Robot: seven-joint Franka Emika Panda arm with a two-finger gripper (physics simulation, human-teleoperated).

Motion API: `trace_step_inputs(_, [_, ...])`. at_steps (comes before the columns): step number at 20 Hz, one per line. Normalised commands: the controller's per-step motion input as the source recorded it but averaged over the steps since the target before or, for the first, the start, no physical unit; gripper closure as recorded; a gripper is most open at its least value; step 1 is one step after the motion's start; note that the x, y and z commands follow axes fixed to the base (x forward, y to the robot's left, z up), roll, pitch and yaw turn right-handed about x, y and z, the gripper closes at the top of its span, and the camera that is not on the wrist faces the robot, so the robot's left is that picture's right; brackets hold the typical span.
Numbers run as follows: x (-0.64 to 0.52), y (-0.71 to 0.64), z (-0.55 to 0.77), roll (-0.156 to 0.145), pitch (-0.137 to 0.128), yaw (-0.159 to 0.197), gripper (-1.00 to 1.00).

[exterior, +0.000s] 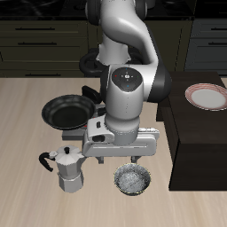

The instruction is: Place the bowl on the plate

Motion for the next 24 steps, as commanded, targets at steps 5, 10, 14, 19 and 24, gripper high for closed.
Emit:
trace_step_inputs(5, [0.03,0.06,-0.05,0.011,0.004,0.005,-1.0])
trace_step_inputs(10, [0.04,0.11,-0.13,0.016,0.017,0.016,-1.0])
trace_step_inputs(14, [0.02,0.0,-0.13,0.005,0.02,0.0,-1.0])
trace_step_inputs(19, [0.01,-0.06,-0.09,-0.009,0.011,0.001,-1.0])
trace_step_inputs(24, [-0.01,-0.05,-0.06,-0.01,0.006,0.0,-1.0])
